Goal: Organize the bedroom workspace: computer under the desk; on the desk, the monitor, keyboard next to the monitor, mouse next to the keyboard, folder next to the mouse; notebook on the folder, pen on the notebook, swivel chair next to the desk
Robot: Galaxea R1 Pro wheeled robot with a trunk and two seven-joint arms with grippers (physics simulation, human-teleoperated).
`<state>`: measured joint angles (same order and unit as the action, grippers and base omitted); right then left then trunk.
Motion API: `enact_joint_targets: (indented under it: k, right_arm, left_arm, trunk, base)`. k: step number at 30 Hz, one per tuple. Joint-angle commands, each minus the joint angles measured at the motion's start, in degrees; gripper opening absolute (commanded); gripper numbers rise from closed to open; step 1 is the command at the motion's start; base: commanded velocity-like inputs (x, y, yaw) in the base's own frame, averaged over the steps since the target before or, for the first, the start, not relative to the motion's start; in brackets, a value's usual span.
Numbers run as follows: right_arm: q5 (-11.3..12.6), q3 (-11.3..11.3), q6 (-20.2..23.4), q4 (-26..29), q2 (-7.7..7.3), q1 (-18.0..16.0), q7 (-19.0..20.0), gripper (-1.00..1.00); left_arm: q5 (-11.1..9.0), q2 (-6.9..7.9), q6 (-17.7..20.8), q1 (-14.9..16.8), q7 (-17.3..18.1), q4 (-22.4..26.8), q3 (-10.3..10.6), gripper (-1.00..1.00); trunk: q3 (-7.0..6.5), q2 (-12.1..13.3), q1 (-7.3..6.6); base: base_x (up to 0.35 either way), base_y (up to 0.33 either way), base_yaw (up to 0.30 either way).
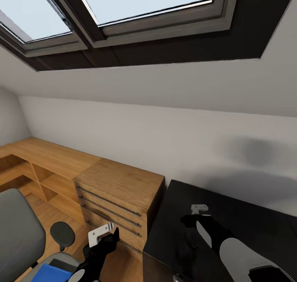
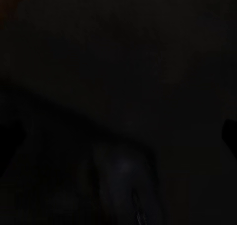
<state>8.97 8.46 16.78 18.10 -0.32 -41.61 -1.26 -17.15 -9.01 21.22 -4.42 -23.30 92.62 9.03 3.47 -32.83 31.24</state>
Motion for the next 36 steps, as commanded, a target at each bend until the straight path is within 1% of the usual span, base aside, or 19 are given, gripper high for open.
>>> enact_joint_targets:
  k: [1,6,16,36]
  right_arm:
    - [0.5,0.3,0.6,0.1,-0.03,0.0,-0.1,1.0]
    - [0.7,0.3,2.6,0.1,0.04,0.0,-0.1,1.0]
    - [0.9,0.2,5.2,0.2,0.05,0.0,-0.1,1.0]
    - [1.0,0.2,5.5,0.2,0.14,0.0,-0.1,1.0]
  left_arm:
    - [-0.6,0.02,0.1,0.0,-0.4,0.1,0.0,1.0]
    - [-0.5,0.04,0.1,0.0,-0.4,0.1,0.0,1.0]
    - [-0.6,0.03,0.1,0.0,-0.4,0.1,0.0,1.0]
    - [-0.6,0.04,0.1,0.0,-0.4,0.1,0.0,1.0]
  trunk:
    - [0.28,-0.5,0.25]
    - [1.18,-2.5,1.35]
    - [2.98,-6.5,3.55]
    - [6.57,-14.6,7.94]
  base:
    - [0.0,0.0,0.0]
    - [0.0,0.0,0.0]
    - [0.0,0.0,0.0]
    - [0.0,0.0,0.0]
